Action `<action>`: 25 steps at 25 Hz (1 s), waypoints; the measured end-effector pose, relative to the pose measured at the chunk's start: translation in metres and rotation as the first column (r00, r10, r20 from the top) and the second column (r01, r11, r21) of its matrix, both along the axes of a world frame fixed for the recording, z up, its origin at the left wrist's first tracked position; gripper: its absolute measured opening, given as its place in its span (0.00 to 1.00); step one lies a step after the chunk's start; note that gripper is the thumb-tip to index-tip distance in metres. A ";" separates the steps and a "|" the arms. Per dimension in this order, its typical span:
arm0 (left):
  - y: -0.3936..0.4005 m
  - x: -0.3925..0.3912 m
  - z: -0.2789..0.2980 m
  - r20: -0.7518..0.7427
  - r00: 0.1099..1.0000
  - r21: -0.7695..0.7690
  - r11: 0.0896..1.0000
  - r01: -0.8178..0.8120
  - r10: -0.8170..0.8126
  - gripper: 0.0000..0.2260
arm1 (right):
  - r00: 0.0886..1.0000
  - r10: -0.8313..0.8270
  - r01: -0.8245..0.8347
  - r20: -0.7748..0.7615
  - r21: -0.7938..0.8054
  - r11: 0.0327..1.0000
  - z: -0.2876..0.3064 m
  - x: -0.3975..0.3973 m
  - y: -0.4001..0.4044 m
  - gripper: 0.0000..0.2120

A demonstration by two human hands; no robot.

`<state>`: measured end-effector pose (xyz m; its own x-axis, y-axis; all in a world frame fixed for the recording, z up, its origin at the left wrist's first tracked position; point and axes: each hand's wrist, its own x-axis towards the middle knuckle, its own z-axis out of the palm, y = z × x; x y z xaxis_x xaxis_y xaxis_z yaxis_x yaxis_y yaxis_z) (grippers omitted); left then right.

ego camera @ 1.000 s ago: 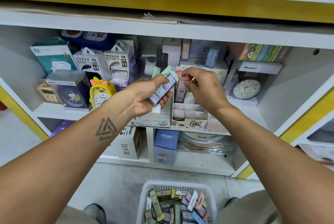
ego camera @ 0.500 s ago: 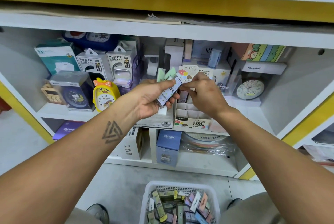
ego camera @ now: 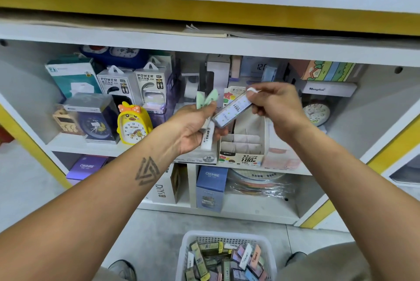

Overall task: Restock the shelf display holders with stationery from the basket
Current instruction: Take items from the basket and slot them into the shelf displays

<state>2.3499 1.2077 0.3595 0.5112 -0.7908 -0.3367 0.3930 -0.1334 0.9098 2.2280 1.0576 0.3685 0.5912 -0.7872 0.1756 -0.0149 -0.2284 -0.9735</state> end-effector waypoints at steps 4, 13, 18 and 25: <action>0.000 0.007 -0.004 0.067 0.995 0.080 0.994 -0.079 0.073 0.12 | 0.961 -0.180 0.047 -0.211 -0.516 0.855 -0.002 -0.015 -0.021 0.10; -0.001 0.005 -0.004 0.063 0.998 0.037 0.999 -0.006 0.004 0.12 | 0.880 -0.138 -0.231 -0.455 -0.662 0.714 -0.031 -0.005 -0.015 0.10; 0.000 0.006 -0.005 0.059 0.998 0.028 0.999 0.017 -0.019 0.12 | 0.826 -0.246 -0.304 -0.508 -0.768 0.564 -0.039 -0.002 -0.015 0.12; -0.001 0.000 -0.006 0.092 0.994 0.009 0.998 0.055 -0.055 0.10 | 0.966 0.128 -0.141 -0.225 -0.040 0.989 -0.012 0.010 0.016 0.10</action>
<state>2.3499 1.2066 0.3534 0.4959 -0.8165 -0.2956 0.2994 -0.1588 0.9408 2.2381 1.0733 0.3563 0.7199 -0.6906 0.0691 -0.1942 -0.2961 -0.9352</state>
